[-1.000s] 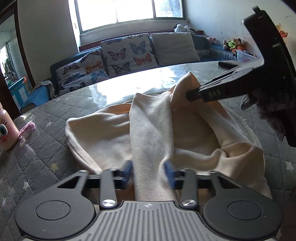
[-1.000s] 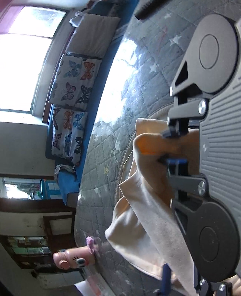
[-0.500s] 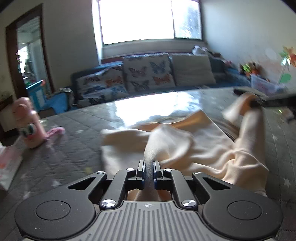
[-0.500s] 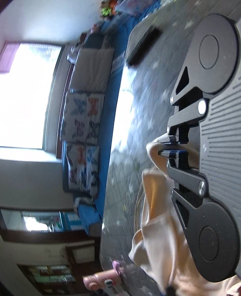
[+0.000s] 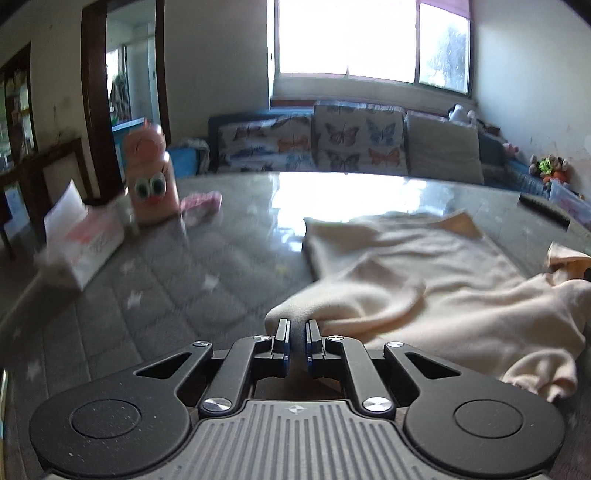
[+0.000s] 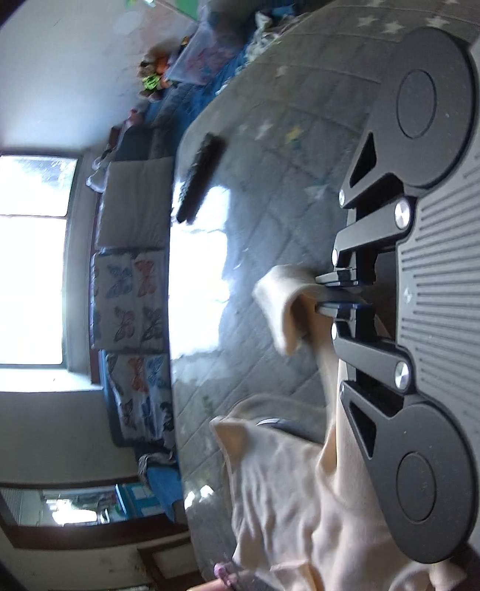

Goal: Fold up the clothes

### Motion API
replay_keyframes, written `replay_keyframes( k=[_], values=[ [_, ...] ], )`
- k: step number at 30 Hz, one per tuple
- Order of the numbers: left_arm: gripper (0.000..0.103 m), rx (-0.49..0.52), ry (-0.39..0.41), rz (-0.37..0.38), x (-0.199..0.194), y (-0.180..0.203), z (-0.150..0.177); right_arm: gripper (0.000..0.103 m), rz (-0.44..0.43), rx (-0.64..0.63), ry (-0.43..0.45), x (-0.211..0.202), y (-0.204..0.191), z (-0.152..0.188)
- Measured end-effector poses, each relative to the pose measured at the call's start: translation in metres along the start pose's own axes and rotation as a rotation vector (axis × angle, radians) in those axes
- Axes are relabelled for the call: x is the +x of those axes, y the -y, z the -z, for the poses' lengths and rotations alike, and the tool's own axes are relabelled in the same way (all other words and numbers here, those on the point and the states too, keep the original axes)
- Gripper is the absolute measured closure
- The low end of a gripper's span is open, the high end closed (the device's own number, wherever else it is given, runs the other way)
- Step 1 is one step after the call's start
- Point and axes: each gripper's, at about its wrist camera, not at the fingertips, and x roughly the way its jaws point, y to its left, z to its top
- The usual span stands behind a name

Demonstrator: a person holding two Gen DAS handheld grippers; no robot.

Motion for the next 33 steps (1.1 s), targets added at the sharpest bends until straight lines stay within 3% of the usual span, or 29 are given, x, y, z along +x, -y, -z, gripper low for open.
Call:
replay_keyframes(
  k=[4, 6, 10, 19, 23, 33],
  values=[
    [0.09, 0.015, -0.022, -0.011, -0.003, 0.003, 0.008, 0.087, 0.017, 0.019, -0.03, 0.007, 0.003, 0.008],
    [0.088, 0.033, -0.012, -0.015, -0.008, 0.005, 0.009, 0.077, 0.033, 0.023, -0.036, 0.008, 0.006, 0.01],
    [0.06, 0.074, 0.025, 0.01, -0.025, 0.012, 0.007, 0.068, 0.059, 0.011, -0.046, 0.006, 0.012, 0.011],
    [0.046, 0.203, 0.051, 0.253, -0.053, 0.058, 0.015, 0.054, 0.045, -0.04, -0.021, -0.016, 0.003, 0.017],
    [0.043, 0.264, 0.029, 0.326, -0.055, 0.08, 0.027, 0.051, -0.03, -0.105, 0.007, -0.039, -0.016, 0.021],
    [0.047, 0.305, -0.023, 0.348, -0.048, 0.093, 0.045, 0.052, -0.492, -0.257, -0.038, -0.087, -0.094, 0.042]
  ],
)
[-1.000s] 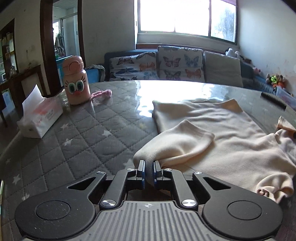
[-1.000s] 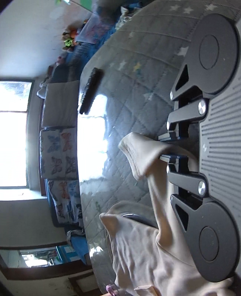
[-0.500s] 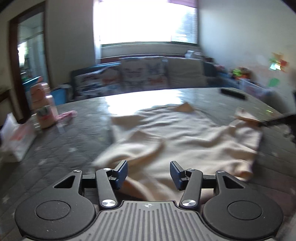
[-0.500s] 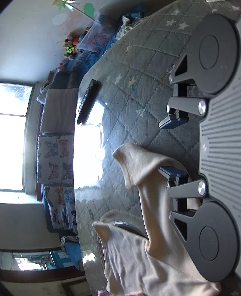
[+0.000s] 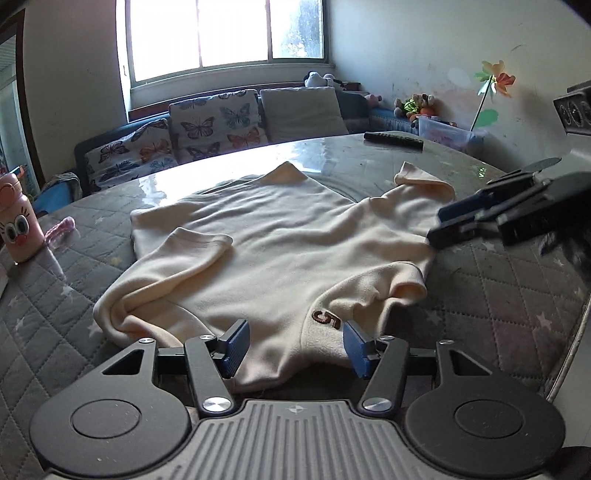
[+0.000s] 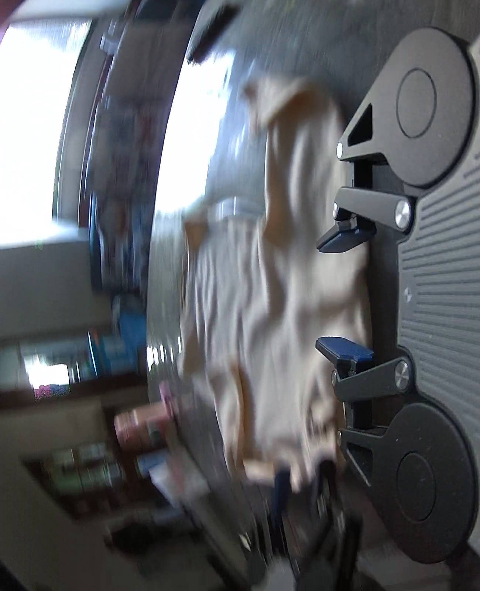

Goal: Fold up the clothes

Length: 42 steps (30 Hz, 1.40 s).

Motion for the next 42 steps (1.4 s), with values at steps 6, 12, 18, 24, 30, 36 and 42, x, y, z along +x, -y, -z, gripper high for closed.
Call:
replay_keyframes(
  k=[6, 12, 18, 24, 30, 36, 42],
  values=[
    [0.083, -0.001, -0.009, 0.015, 0.002, 0.001, 0.004, 0.058, -0.071, -0.091, -0.047, 0.024, -0.037, 0.002],
    [0.101, 0.008, -0.015, 0.042, -0.003, -0.002, 0.008, 0.1, -0.066, -0.076, -0.084, 0.031, -0.038, 0.011],
    [0.1, 0.033, -0.037, 0.064, -0.011, -0.005, 0.01, 0.099, -0.11, -0.132, -0.116, 0.018, -0.051, 0.024],
    [0.098, -0.006, 0.036, 0.053, -0.011, -0.009, -0.019, 0.088, -0.033, -0.05, -0.018, 0.001, -0.017, 0.001],
    [0.097, -0.011, 0.041, 0.079, 0.022, 0.008, -0.047, 0.081, 0.153, 0.063, 0.031, 0.016, 0.049, -0.018],
    [0.092, 0.021, -0.016, 0.122, 0.059, 0.03, -0.052, 0.079, 0.279, 0.147, -0.002, 0.045, 0.106, -0.02],
    [0.081, 0.074, -0.054, 0.153, 0.073, 0.042, -0.045, 0.069, 0.489, 0.211, 0.038, 0.044, 0.148, -0.009]
  ],
)
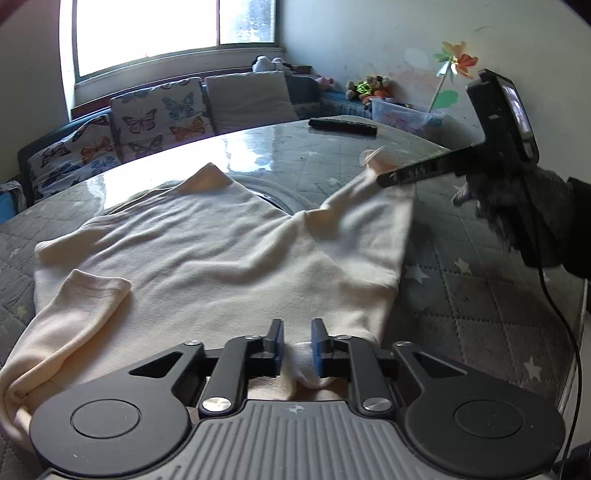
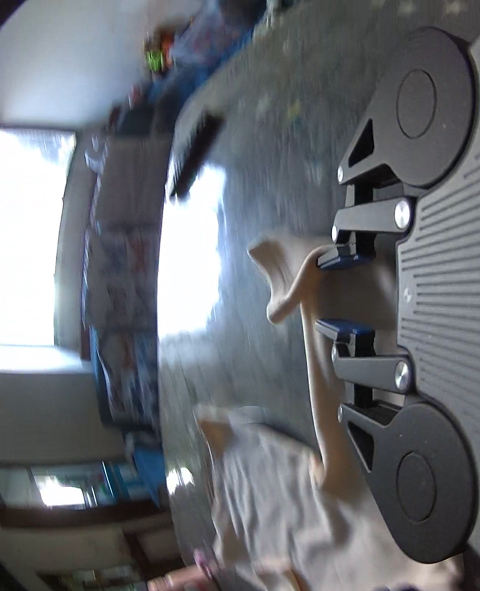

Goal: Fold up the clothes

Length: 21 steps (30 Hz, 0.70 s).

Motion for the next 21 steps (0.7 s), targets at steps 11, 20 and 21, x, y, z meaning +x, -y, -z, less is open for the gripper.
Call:
replay_keyframes(
  k=[11, 20, 21],
  values=[
    [0.058, 0.068, 0.032, 0.067, -0.006, 0.022, -0.005, 0.051, 0.087, 0.153, -0.013, 0.008, 0.053, 0.006],
    [0.088, 0.121, 0.013, 0.082, 0.0, 0.034, 0.004, 0.092, 0.102, 0.152, 0.004, 0.009, 0.05, 0.006],
    [0.092, 0.125, 0.014, 0.088, -0.001, 0.034, 0.005, 0.094, 0.106, 0.151, 0.004, 0.008, 0.049, 0.006]
  ],
)
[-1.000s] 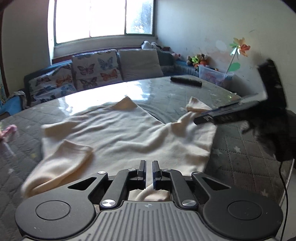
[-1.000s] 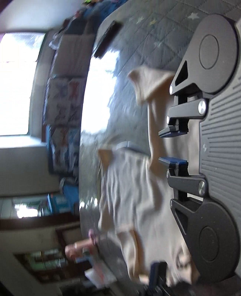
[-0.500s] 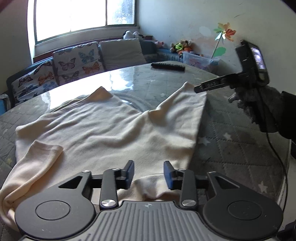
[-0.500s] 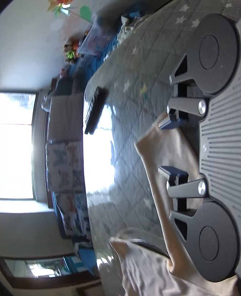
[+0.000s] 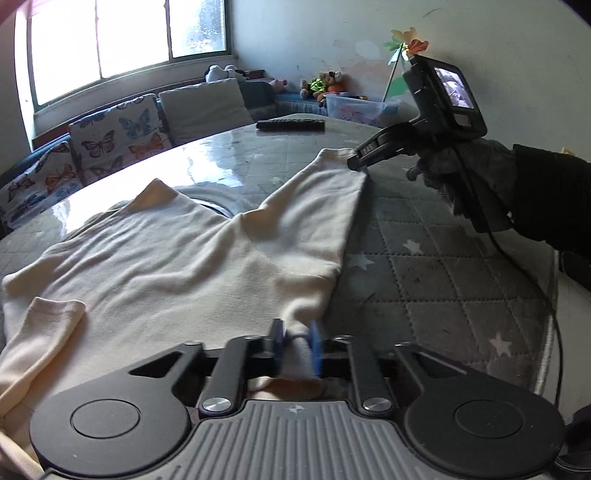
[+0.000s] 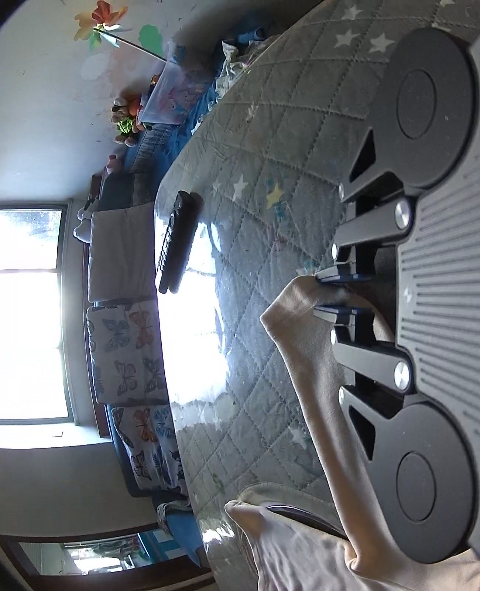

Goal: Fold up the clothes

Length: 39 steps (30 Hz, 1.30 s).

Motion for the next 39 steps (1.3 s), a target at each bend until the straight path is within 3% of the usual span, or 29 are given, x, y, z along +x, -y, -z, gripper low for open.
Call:
replay_keyframes(
  k=[9, 13, 15, 17, 19, 20, 25, 28, 39],
  values=[
    [0.094, 0.01, -0.004, 0.098, -0.014, 0.003, 0.01, 0.095, 0.066, 0.005, -0.015, -0.029, 0.016, 0.019],
    [0.088, 0.023, 0.013, 0.094, -0.02, 0.005, 0.01, 0.094, 0.105, -0.01, -0.023, -0.046, 0.024, 0.033],
    [0.088, 0.008, 0.042, 0.076, -0.029, -0.001, 0.006, 0.087, 0.113, -0.009, -0.028, -0.052, 0.025, 0.033],
    [0.08, -0.001, 0.08, 0.03, -0.039, -0.009, 0.002, 0.083, 0.119, -0.01, -0.018, -0.059, 0.025, 0.03],
    [0.062, -0.015, 0.113, -0.041, -0.046, -0.021, -0.001, 0.083, 0.118, -0.019, 0.001, -0.066, 0.023, 0.025],
    [0.059, -0.024, 0.116, -0.09, -0.046, -0.029, -0.002, 0.082, 0.11, -0.025, 0.011, -0.069, 0.02, 0.022],
    [0.055, -0.078, 0.093, -0.324, -0.039, -0.071, -0.006, 0.069, 0.003, -0.087, 0.044, -0.084, -0.011, 0.013],
    [0.055, -0.123, 0.054, -0.392, -0.029, -0.095, -0.004, 0.061, -0.081, -0.14, 0.056, -0.091, -0.038, 0.009],
    [0.056, -0.192, -0.028, -0.415, -0.013, -0.126, 0.014, 0.052, -0.395, -0.355, 0.012, -0.098, -0.147, 0.016]
  ],
)
